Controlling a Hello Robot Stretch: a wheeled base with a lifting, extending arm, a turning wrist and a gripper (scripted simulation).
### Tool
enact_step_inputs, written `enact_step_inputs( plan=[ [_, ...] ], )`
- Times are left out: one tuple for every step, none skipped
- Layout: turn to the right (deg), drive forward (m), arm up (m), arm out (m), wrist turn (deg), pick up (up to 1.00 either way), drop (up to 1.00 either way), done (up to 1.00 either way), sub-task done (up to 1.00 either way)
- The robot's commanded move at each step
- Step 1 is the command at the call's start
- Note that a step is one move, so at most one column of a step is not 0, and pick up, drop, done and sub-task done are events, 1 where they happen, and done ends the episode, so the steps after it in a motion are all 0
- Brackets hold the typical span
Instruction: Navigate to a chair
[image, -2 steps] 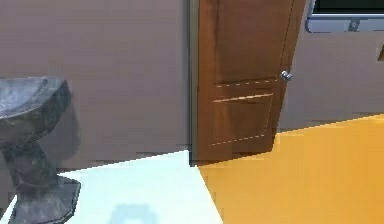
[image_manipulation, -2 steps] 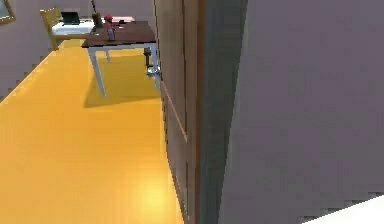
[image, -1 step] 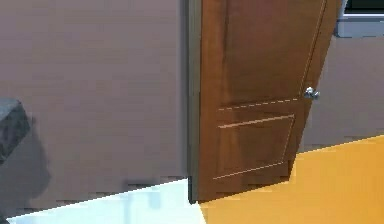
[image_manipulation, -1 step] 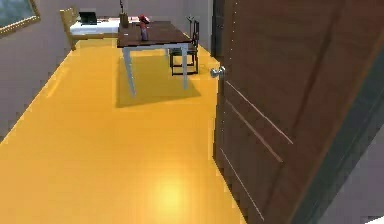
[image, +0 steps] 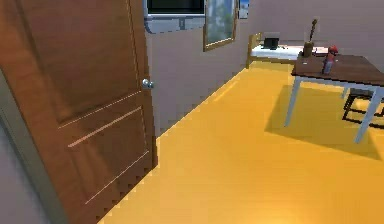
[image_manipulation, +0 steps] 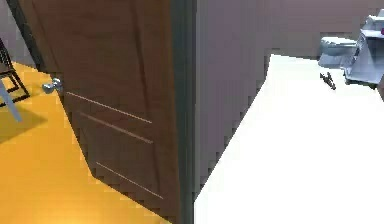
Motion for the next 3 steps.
enact_step_inputs(
  plan=[
    [30.0, 0.0, 0.0, 0.0, 0.0, 0.0, 0.0, 0.0, 0.0],
    [0.0, 1.0, 0.0, 0.0, 0.0, 0.0, 0.0, 0.0, 0.0],
    [0.0, 0.5, 0.0, 0.0, 0.0, 0.0, 0.0, 0.0, 0.0]
  ],
)
